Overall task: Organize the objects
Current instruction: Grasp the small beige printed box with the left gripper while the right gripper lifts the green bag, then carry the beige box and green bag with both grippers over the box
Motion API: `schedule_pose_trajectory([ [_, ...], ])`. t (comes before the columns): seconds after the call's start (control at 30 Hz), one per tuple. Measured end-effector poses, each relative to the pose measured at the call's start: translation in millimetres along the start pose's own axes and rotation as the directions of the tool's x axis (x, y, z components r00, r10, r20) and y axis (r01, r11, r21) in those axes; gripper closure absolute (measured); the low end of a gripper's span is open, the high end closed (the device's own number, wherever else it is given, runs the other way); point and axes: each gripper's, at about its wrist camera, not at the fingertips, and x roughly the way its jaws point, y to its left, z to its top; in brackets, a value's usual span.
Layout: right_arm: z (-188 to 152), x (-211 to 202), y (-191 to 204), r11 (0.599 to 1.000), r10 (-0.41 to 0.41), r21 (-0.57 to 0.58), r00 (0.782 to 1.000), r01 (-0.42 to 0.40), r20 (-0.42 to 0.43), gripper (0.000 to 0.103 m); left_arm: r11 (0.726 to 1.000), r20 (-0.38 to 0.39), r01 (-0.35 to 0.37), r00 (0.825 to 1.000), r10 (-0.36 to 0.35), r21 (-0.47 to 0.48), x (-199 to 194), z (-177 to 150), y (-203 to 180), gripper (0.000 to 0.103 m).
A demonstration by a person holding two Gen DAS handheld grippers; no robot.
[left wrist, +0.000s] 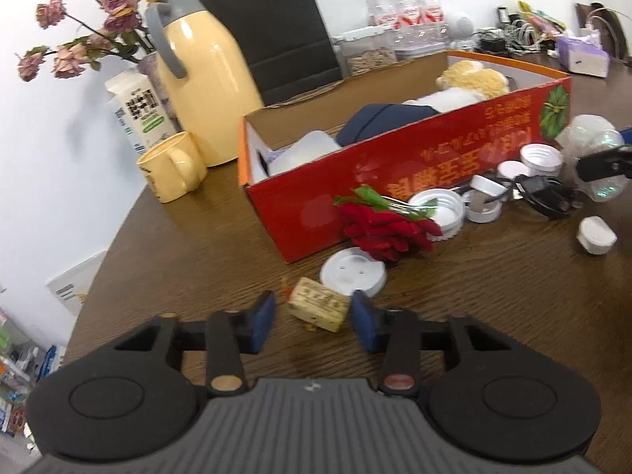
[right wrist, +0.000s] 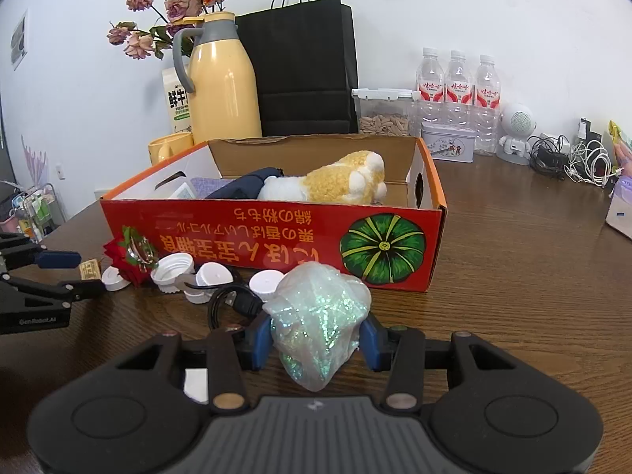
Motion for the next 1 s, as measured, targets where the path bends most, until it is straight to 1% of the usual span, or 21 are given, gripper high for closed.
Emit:
schedule_pose_trajectory([
  [0.1,0.0,-0.1,-0.1,1.000,0.000,0.000,1.000,0.000,0.000,0.059,1.000,0.007,0.002,1.000,-0.002,-0.002,-0.2,-1.7,0.6,0.067],
  [0.3,0.0,0.0,0.2,1.000,0.000,0.000,1.000,0.000,0.001,0.059,0.999,0.016,0.002,1.000,-0.001,-0.041,-4.4,-3.3,5.7,0.068],
  [0.63,1.1,-4.3,1.8,1.000,0.019,-0.006,1.000,-0.019,0.021,0.059,0.991,0.075,0.000,0.997,0.010,-0.137,-19.8,3.4,18.1,0.068],
  [0.8,6.7,-9.3,4.0,1.000,0.013,-0.021,0.999,-0.012,0.035,0.059,0.981,0.127,0.000,0.992,0.025,-0.193,-29.6,15.4,26.2,0.068],
  [1.0,24.2,-17.4,10.1,0.998,0.032,-0.050,0.996,-0.028,0.088,0.059,0.960,0.197,0.022,0.980,0.035,-0.278,-34.8,40.5,38.3,0.068],
])
